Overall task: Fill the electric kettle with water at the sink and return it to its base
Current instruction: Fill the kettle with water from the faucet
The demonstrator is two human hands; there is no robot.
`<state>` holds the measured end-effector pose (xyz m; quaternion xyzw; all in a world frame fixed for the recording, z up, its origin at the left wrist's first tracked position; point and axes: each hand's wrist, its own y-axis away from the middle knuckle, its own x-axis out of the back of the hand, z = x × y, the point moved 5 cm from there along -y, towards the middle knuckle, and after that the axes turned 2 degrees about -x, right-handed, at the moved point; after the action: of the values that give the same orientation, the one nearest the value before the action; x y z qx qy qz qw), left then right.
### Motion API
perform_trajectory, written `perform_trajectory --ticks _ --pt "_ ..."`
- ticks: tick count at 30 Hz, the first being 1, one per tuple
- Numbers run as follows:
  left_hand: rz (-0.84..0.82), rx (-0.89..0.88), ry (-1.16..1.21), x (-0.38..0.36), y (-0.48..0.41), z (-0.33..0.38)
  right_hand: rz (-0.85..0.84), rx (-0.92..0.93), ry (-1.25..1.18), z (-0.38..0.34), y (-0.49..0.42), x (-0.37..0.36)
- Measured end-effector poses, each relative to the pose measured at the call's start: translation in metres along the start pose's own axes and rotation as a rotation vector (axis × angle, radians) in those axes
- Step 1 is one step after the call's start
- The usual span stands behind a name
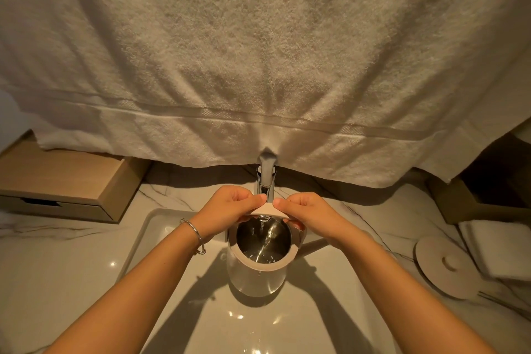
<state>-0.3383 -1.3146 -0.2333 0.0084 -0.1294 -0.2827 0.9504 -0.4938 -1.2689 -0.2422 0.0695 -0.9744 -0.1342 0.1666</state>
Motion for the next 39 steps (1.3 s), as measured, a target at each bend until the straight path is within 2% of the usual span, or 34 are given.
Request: perform_trajectory --ticks 21,39 --pt "0.012 0.040 -0.019 -0.002 -0.001 -0.011 0.005 -0.042 -0.018 0.003 0.000 -0.002" --pt "0.090 0.026 -0.002 -0.001 0.002 -0.007 -0.001 -0.036 0.002 0.000 -0.004 -0.002"
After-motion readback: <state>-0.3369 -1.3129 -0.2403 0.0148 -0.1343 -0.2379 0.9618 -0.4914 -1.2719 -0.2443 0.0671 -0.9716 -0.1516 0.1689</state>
